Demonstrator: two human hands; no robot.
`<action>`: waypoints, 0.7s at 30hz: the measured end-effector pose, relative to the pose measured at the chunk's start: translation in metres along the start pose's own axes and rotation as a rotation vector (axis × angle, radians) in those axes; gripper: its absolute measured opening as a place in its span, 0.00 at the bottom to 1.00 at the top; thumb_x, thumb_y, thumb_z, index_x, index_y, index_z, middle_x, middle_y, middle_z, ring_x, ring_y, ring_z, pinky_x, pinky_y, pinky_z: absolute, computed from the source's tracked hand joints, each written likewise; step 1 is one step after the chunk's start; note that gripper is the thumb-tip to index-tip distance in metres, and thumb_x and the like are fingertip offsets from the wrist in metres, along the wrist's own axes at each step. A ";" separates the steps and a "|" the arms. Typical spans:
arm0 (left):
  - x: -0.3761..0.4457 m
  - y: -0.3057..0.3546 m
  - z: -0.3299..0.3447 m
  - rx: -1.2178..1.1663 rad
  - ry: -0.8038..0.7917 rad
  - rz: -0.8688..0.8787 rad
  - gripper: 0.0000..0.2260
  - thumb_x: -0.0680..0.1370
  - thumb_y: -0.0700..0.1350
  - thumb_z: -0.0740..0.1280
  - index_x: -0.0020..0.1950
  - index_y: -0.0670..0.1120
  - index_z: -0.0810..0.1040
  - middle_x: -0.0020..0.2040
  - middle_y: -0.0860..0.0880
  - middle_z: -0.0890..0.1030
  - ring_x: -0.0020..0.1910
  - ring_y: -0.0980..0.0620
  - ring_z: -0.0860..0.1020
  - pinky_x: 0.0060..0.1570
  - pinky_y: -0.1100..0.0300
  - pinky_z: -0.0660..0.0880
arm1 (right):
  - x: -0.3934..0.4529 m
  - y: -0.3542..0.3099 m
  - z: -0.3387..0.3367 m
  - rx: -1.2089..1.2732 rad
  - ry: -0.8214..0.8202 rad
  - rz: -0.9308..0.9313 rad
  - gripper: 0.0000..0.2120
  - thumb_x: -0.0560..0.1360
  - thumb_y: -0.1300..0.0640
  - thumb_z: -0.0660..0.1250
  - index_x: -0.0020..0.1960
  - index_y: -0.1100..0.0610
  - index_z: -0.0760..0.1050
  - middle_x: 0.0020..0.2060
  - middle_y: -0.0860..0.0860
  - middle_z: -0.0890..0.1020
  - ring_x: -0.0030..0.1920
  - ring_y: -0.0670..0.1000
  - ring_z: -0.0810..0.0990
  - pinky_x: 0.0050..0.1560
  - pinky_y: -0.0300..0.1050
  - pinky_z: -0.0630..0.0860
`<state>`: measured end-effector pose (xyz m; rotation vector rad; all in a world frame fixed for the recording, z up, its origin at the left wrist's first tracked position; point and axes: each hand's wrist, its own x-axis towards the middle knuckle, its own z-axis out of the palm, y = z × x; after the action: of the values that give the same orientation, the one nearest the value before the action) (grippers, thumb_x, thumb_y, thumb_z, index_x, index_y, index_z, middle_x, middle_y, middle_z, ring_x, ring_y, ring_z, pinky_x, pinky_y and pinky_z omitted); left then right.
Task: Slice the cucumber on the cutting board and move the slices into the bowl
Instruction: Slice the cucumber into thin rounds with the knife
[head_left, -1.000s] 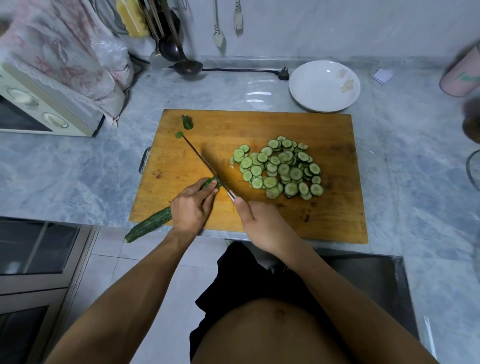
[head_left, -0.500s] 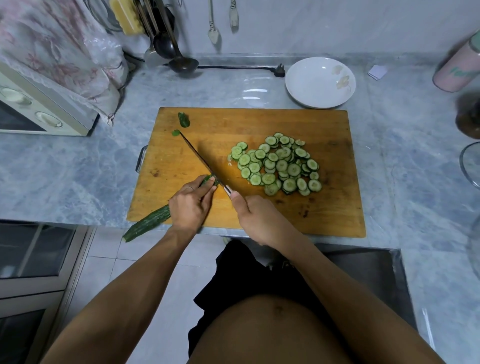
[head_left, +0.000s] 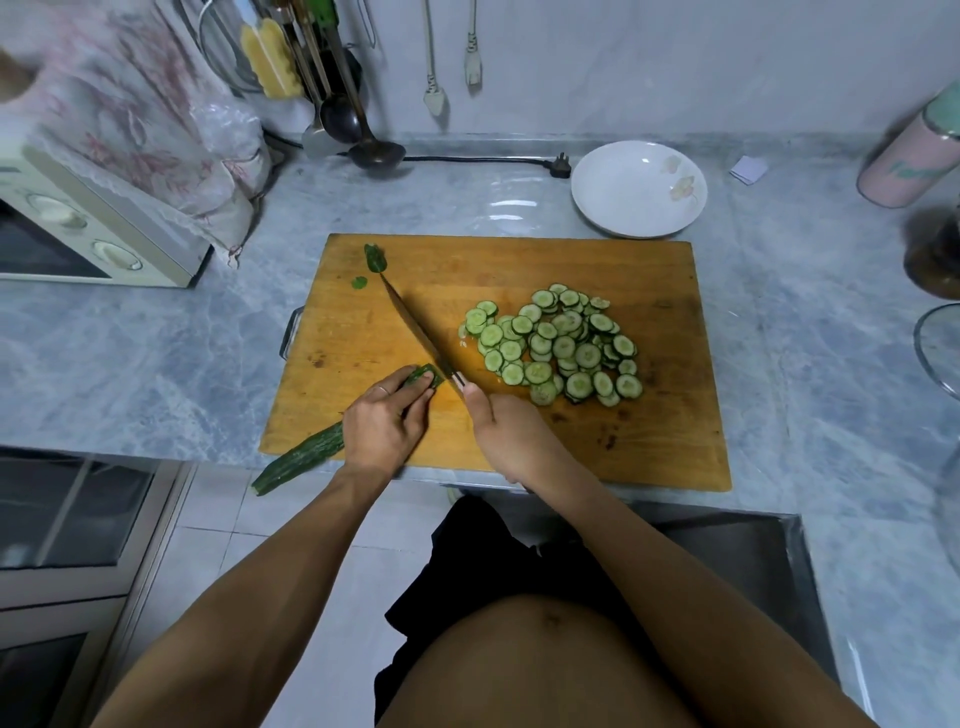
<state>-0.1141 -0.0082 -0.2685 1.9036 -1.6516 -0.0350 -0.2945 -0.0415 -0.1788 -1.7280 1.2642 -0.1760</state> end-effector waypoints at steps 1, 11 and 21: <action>0.001 0.000 -0.001 -0.005 -0.003 -0.007 0.11 0.77 0.51 0.66 0.54 0.52 0.86 0.57 0.49 0.84 0.49 0.47 0.84 0.38 0.55 0.81 | 0.000 0.001 -0.003 0.013 -0.003 0.008 0.30 0.84 0.42 0.44 0.33 0.58 0.67 0.26 0.55 0.71 0.30 0.58 0.74 0.35 0.52 0.72; 0.002 0.000 0.000 -0.024 -0.008 -0.073 0.09 0.76 0.48 0.69 0.53 0.51 0.86 0.56 0.49 0.84 0.50 0.47 0.84 0.42 0.53 0.81 | -0.023 0.006 -0.011 -0.030 -0.036 -0.079 0.27 0.85 0.44 0.46 0.33 0.58 0.64 0.31 0.56 0.71 0.33 0.55 0.71 0.37 0.49 0.64; 0.003 0.007 -0.004 0.018 0.004 -0.040 0.15 0.75 0.52 0.62 0.49 0.48 0.87 0.54 0.46 0.84 0.47 0.45 0.84 0.39 0.57 0.78 | -0.025 0.004 -0.002 -0.044 -0.042 -0.078 0.26 0.84 0.43 0.45 0.33 0.54 0.65 0.31 0.51 0.71 0.42 0.57 0.72 0.42 0.47 0.63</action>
<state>-0.1181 -0.0093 -0.2607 1.9490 -1.6167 -0.0324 -0.3098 -0.0221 -0.1712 -1.8110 1.1785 -0.1577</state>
